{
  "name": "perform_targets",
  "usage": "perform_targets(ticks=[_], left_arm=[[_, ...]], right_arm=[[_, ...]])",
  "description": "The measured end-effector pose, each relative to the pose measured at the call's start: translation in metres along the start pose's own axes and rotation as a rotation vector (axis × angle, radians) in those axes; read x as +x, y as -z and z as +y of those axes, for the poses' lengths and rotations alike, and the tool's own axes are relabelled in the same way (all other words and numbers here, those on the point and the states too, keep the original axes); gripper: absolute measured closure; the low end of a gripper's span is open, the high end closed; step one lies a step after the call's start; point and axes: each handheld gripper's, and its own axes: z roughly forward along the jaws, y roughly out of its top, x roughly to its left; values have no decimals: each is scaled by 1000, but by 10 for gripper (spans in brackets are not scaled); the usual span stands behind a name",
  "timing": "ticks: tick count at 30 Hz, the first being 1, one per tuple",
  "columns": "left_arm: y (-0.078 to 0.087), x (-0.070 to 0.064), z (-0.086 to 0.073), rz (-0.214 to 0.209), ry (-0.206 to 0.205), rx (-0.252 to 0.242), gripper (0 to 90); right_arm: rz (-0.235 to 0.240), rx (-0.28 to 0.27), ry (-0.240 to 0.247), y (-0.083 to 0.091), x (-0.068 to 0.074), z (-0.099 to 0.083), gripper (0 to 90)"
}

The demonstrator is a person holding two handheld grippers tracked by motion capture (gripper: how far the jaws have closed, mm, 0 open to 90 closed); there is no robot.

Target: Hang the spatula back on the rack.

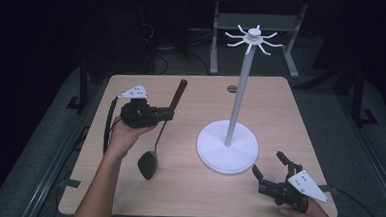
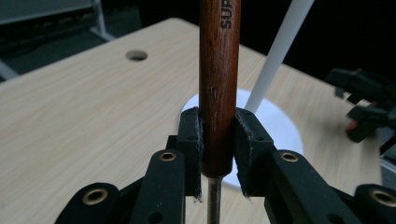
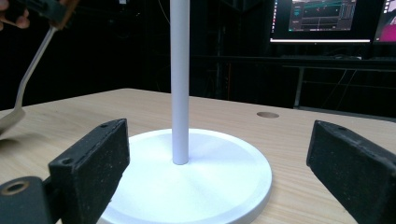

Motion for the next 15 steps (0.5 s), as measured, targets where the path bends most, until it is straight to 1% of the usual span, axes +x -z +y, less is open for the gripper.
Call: perform_targets(ticks=[8, 11, 15], left_arm=[[10, -6, 11, -34, -25, -97, 734], [13, -6, 15, -42, -36, -124, 734], [13, -6, 21, -47, -42, -141, 734]], right_arm=[[1, 0, 1, 0, 0, 0, 55], [2, -1, 0, 0, 0, 0, 55], [9, 0, -6, 0, -1, 0, 55]])
